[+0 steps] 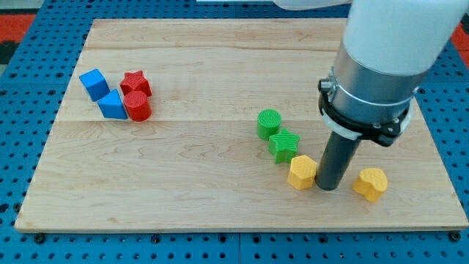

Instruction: Push the yellow heart towards the green star

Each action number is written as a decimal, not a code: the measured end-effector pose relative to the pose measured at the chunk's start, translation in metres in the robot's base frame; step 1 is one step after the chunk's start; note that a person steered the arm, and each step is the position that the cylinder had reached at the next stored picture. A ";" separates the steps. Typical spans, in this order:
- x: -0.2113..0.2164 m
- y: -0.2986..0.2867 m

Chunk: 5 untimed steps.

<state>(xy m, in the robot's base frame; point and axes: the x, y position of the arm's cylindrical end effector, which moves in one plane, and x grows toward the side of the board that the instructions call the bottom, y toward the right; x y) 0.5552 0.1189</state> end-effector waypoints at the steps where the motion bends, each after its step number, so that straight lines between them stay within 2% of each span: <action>1: 0.002 0.022; 2: 0.003 0.114; 3: 0.003 0.143; 4: -0.012 0.138; 5: -0.045 0.179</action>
<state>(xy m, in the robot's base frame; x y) 0.5107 0.2981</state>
